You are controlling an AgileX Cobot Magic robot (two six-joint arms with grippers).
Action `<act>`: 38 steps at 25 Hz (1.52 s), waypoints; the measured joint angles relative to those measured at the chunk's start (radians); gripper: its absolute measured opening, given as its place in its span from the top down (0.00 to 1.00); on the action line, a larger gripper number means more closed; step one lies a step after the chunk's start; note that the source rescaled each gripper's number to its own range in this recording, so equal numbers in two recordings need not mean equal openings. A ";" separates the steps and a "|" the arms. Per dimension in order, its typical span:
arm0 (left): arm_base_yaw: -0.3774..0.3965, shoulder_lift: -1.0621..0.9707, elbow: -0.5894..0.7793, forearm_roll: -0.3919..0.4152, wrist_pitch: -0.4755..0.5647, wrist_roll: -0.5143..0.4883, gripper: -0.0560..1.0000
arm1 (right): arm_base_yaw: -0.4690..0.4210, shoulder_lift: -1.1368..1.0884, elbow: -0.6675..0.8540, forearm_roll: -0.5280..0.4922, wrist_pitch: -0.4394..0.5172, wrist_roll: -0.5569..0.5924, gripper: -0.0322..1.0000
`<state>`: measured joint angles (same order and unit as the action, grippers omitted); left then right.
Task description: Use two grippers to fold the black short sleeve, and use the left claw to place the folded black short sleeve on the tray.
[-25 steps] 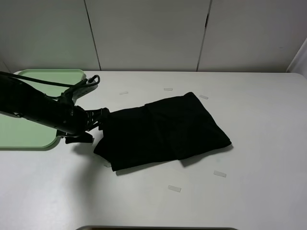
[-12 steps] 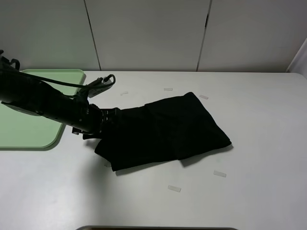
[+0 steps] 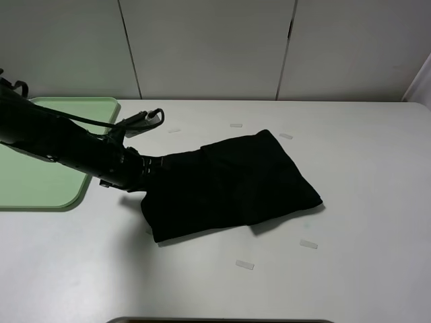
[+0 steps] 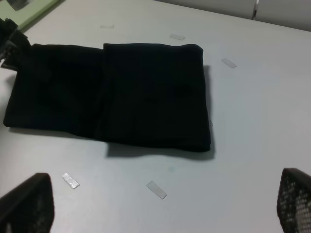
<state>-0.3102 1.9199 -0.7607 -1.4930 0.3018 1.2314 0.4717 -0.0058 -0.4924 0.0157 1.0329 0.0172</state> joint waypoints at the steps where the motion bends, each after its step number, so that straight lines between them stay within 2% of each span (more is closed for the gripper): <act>1: 0.012 -0.015 0.000 0.036 0.002 -0.025 0.92 | 0.000 0.000 0.000 0.000 0.000 0.000 0.00; 4: 0.061 -0.072 0.001 0.206 0.024 -0.136 0.92 | 0.000 0.000 0.000 0.000 0.000 0.000 0.00; 10: 0.192 -0.166 0.002 0.653 0.127 -0.439 0.92 | 0.000 0.000 0.000 0.000 0.000 0.000 0.00; 12: 0.225 -0.191 0.002 0.732 0.161 -0.506 0.92 | 0.000 0.000 0.000 0.000 0.000 0.000 0.00; 14: 0.238 -0.219 0.002 0.764 0.188 -0.527 0.92 | 0.000 0.000 0.000 0.000 0.000 0.000 0.00; 19: 0.223 -0.248 0.002 0.727 0.257 -0.527 0.92 | 0.000 0.000 0.000 0.000 0.000 0.000 0.00; 24: 0.168 -0.249 0.002 0.568 0.342 -0.420 0.92 | 0.000 0.000 0.000 0.000 0.000 0.000 0.00; 27: 0.136 -0.249 0.002 0.457 0.351 -0.352 0.92 | 0.000 0.000 0.000 0.000 0.000 0.000 0.00; 32: 0.097 -0.249 0.002 0.305 0.305 -0.261 0.92 | 0.000 0.000 0.000 0.000 0.000 0.000 0.00; 38: 0.052 -0.249 0.002 0.152 0.183 -0.145 0.92 | 0.000 0.000 0.000 0.000 0.000 0.000 0.00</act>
<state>-0.2585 1.6705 -0.7589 -1.3411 0.4850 1.0866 0.4717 -0.0058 -0.4924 0.0157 1.0329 0.0172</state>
